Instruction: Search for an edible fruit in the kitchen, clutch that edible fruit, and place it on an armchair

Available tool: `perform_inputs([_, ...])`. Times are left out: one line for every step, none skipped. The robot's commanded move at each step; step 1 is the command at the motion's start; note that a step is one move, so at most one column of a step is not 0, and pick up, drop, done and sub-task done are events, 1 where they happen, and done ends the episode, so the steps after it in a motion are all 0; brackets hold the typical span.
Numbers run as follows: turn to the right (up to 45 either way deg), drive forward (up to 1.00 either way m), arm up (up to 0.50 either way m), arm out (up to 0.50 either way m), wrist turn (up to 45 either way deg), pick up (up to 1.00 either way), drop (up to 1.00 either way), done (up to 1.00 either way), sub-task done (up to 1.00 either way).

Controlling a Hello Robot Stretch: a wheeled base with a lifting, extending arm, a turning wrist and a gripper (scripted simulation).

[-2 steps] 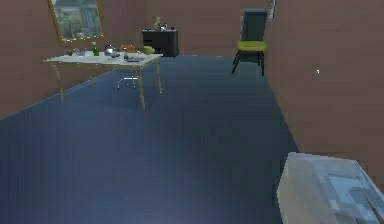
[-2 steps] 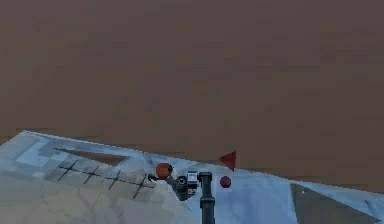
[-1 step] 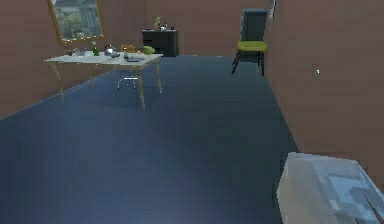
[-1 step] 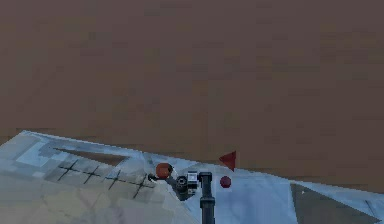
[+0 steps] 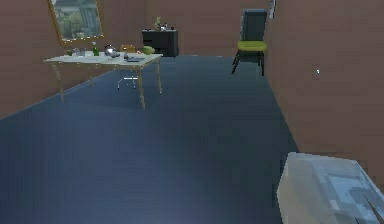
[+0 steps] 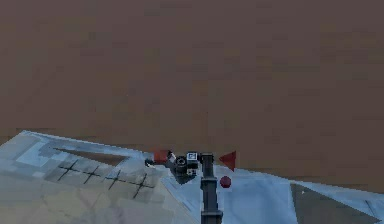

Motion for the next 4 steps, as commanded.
perform_inputs([0.0,0.00,0.34,0.00,0.0,0.00,0.00,0.00,0.00])
perform_inputs([0.0,0.00,0.00,0.00,-45.0,0.00,0.00,0.00,0.00])
perform_inputs([0.0,0.00,0.00,0.00,-45.0,0.00,0.00,0.00,0.00])
perform_inputs([0.0,0.00,0.00,0.00,-6.0,0.00,0.00,0.00,0.00])
